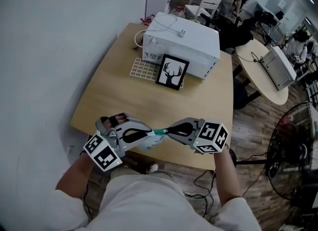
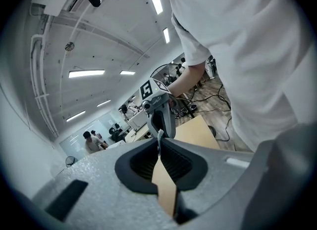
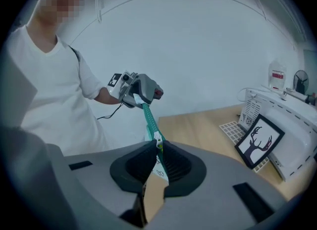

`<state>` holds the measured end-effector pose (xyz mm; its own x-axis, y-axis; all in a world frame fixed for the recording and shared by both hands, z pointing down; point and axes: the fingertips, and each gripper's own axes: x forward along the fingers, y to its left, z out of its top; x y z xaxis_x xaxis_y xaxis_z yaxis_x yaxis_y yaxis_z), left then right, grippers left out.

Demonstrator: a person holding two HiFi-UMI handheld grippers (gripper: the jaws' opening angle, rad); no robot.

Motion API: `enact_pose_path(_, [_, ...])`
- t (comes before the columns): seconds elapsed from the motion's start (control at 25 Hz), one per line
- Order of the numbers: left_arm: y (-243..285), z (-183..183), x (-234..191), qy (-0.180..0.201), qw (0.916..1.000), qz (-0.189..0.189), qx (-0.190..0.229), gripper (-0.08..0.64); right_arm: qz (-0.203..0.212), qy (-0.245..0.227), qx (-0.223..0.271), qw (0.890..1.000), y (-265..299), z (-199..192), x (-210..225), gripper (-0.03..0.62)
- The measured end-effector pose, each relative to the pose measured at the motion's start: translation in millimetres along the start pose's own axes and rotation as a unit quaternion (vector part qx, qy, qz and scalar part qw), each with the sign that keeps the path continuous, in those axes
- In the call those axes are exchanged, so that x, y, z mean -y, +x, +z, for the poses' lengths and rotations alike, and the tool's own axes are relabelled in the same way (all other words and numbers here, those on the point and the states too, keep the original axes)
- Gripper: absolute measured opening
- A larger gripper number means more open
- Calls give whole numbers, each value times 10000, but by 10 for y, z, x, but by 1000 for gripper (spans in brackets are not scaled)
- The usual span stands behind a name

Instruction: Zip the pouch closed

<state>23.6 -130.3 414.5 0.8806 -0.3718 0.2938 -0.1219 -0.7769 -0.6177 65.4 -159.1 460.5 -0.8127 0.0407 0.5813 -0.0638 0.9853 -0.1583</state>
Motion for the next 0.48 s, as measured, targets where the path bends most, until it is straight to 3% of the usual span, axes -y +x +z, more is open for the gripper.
enact_pose_path(0.48, [9,-39,-4,-129,9999,68,-18,26,-551,32,-270,9981,-108,-193,164,41])
